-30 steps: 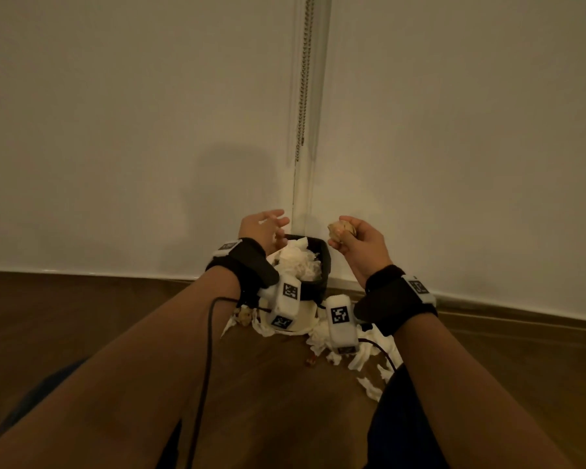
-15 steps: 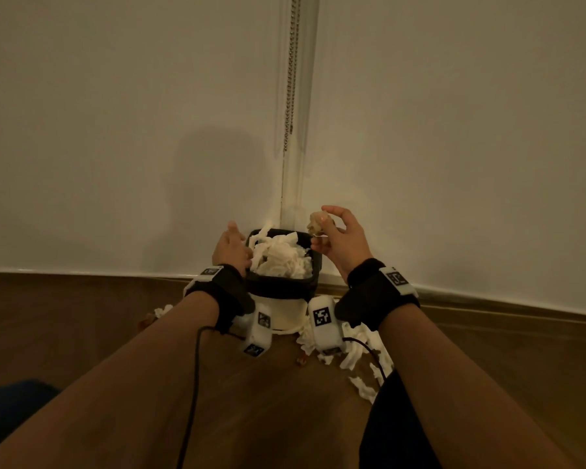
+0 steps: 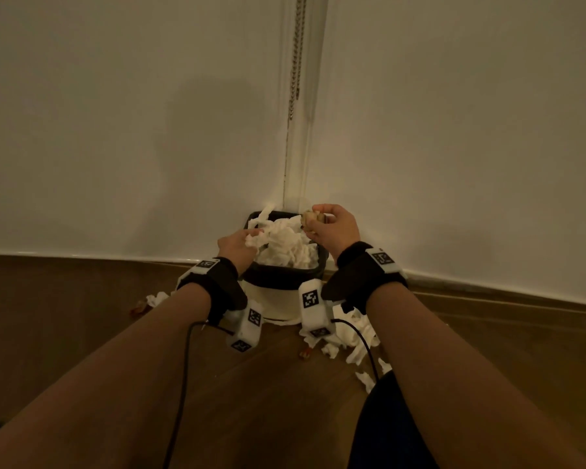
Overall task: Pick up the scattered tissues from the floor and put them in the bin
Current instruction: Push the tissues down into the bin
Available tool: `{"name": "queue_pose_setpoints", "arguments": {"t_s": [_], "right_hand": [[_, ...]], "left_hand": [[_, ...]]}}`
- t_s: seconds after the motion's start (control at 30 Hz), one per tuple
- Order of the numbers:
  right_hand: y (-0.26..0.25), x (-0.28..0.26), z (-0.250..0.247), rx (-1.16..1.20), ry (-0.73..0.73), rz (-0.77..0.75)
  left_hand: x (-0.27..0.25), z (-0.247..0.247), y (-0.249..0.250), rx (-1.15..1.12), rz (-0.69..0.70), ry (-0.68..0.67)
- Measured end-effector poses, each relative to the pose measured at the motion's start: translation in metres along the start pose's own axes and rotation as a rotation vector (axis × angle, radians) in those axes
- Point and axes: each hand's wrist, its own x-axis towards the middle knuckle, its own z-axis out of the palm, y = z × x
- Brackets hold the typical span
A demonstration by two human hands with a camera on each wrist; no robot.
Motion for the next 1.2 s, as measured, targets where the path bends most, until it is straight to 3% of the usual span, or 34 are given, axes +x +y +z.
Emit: {"name": "queue_pose_setpoints", "arguments": {"t_s": [0.13,0.27,0.4,0.5,0.6,0.67,0.73,0.83,1.07,1.13,1.2], "right_hand": [[0.03,0.015,-0.002,-0.362,0.017,-0.039],[0.051,0.025,-0.002,-0.578,-0.012,-0.056],[0.063,0.032,0.01,-0.652,-0.069,-0.029],[0.068,0.034,0.023,-0.81,-0.164,-0.053],[0.07,0.037,0.035,-1.012,-0.241,-0.096],[0.069,0.036,0.043,-1.097,-0.27,-0.082],[0.069,0.035,0.051,-1.153,-0.305,-0.081],[0.07,0.031,0.059,-1.227,-0.382,-0.071],[0.077,0.032,0.063,-1.193,-0.565,-0.035],[0.081,0.034,0.062,-1.337,-0.638,-0.034],[0.085,0.035,0.064,-1.49,-0.62,-0.007]], "left_hand": [[0.011,0.009,-0.018,-0.063,0.013,0.031],[0.022,0.019,-0.024,-0.06,0.175,0.115],[0.039,0.028,-0.03,0.17,0.287,0.16],[0.051,0.032,-0.04,0.505,0.285,0.215],[0.056,0.033,-0.047,0.445,0.223,0.23],[0.06,0.036,-0.049,0.553,0.244,0.175],[0.064,0.036,-0.052,0.688,0.288,0.019],[0.063,0.038,-0.048,0.681,0.287,-0.141],[0.063,0.037,-0.044,0.934,0.546,-0.236],[0.066,0.042,-0.041,0.934,0.475,-0.258],[0.073,0.046,-0.042,1.034,0.385,-0.311]]}}
